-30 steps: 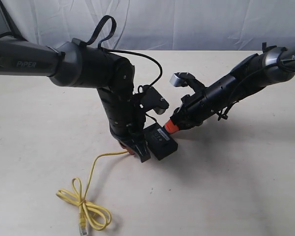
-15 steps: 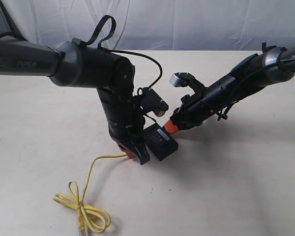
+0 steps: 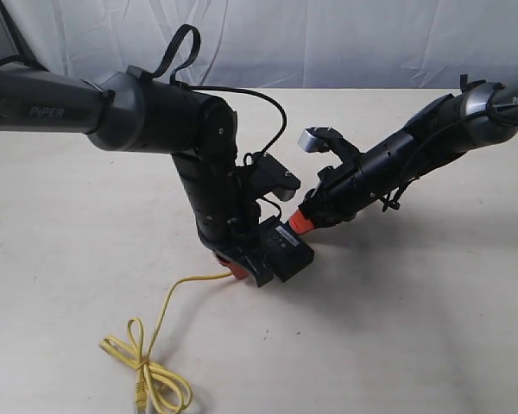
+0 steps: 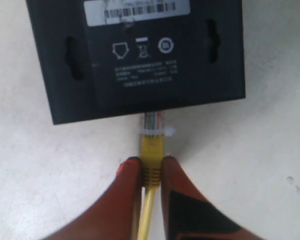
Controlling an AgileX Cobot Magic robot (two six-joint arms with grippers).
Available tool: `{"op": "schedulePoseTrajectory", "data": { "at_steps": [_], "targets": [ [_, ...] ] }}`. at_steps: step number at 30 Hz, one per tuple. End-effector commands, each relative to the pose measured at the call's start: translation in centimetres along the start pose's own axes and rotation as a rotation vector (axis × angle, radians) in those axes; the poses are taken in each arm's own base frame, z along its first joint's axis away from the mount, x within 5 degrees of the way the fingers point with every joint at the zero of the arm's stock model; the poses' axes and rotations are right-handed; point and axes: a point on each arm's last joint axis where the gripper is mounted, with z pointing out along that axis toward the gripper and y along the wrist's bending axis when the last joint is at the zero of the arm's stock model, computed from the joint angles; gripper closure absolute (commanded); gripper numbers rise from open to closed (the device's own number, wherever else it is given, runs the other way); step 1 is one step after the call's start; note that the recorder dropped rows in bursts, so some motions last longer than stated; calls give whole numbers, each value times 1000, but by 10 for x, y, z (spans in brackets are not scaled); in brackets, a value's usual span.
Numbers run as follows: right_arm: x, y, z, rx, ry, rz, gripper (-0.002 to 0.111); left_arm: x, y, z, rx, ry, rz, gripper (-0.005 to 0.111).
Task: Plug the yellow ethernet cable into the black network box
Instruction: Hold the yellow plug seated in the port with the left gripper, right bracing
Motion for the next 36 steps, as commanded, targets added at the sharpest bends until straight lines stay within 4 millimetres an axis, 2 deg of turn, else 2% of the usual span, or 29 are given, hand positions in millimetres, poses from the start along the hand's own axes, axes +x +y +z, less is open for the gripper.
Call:
{"op": "schedulePoseTrajectory", "data": {
  "at_steps": [1, 7, 18, 24, 36],
  "targets": [
    [7, -3, 3, -2, 37, -6, 109, -3, 1, -3, -22, -27, 5, 106],
    [7, -1, 3, -22, 42, -6, 109, -4, 3, 5, -22, -26, -1, 106],
    [8, 0, 4, -31, 45, -5, 109, -6, 3, 4, -27, -45, -4, 106],
    [8, 1, 4, -40, 46, -4, 109, -13, 6, -2, -52, -68, 46, 106],
    [5, 9, 11, -54, 55, -18, 109, -19, 7, -6, -63, -101, 81, 106]
  ]
}}
